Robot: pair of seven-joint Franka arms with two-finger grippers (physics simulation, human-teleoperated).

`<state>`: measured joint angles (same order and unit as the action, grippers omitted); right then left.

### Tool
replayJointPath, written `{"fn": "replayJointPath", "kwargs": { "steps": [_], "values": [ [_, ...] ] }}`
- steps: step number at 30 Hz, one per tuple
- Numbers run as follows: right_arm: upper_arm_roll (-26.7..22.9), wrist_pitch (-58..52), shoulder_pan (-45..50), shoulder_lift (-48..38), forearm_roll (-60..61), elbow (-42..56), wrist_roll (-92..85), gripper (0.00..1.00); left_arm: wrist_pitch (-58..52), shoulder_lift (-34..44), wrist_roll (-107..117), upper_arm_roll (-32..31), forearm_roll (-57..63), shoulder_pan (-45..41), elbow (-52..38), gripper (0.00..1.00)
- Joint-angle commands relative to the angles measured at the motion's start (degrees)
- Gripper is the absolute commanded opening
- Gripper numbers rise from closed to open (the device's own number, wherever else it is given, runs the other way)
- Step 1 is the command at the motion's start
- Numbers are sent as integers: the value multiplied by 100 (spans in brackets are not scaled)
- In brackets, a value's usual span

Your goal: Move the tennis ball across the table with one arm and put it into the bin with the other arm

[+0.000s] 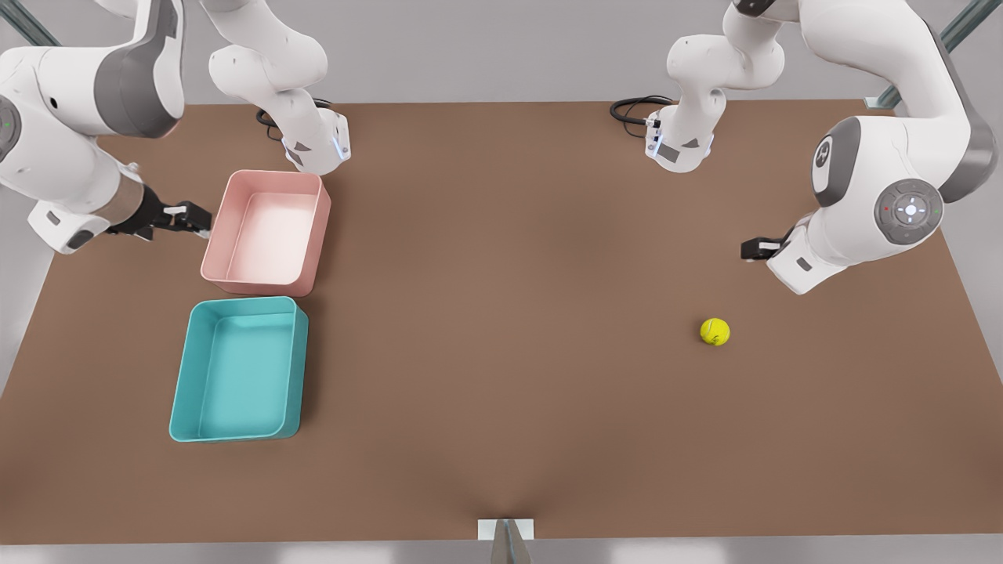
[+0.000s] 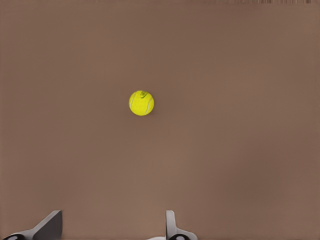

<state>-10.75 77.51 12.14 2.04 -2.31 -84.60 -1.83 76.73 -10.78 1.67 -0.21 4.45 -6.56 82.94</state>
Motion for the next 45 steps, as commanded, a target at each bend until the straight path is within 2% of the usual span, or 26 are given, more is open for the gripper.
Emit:
{"fn": "replayJointPath", "kwargs": {
  "steps": [1, 3, 4, 5, 6, 8, 9, 11, 12, 14, 15, 16, 19, 27, 30, 45],
  "values": [
    [-15, 204, -45, -10, -24, -4, 262, 100, 43, 6, -87, 3, 3, -4, -5, 100],
    [-24, 116, -10, 25, -33, 66, 447, 100, -115, -152, 88, -5, 21, -12, -32, 100],
    [-32, 54, -10, 156, -33, 49, 421, 100, -71, -388, 71, -5, 30, -4, -172, 66],
    [-32, 37, -10, 165, -42, 32, 421, 100, 17, -1038, 71, -14, 38, -12, -567, 35],
    [-32, 45, -1, 183, -42, 40, 421, 100, 376, -1619, -270, -14, 30, 14, -1087, 21],
    [-32, 81, -28, 209, -24, 31, 421, 100, 2547, -1699, -2800, 3, 30, 357, -261, 21],
    [-41, 160, -28, 253, 46, 40, 429, 100, 3110, -1839, -4208, 12, 12, 444, -76, 21],
    [-41, 431, -10, 271, -41, 32, 429, 100, 3357, -2015, -5486, 12, 12, 559, 12, 21],
    [-50, 467, -19, 271, -59, 23, 429, 100, 3409, -2138, -8021, 91, 30, 603, 12, 21],
    [-50, 485, -45, 262, -7, 14, 429, 100, 3585, -2121, -10157, 170, -32, 910, 355, 21],
    [-50, 476, -36, 271, 2, 5, 429, 100, 3971, -2112, -11556, 188, 126, 884, 723, 21],
    [-50, 485, -36, 280, 11, -4, 429, 100, 4279, -2121, -12005, 214, 118, 946, 1145, 21],
    [-50, 502, -36, 306, 46, 5, 429, 100, 4851, -2103, -12383, 223, 126, 1033, 1805, 21],
    [-50, 502, -45, 350, 117, 5, 412, 100, 4860, -2103, -12445, 214, 768, 1025, 2244, 21],
    [-50, 502, -45, 376, 117, 5, 412, 100, 5396, -2068, -12366, 206, 742, 1113, 2640, 21],
    [-50, 494, -45, 394, 117, 5, 377, 100, 5405, -2015, -9730, 100, 575, 1042, 2965, 21]
  ]
}}
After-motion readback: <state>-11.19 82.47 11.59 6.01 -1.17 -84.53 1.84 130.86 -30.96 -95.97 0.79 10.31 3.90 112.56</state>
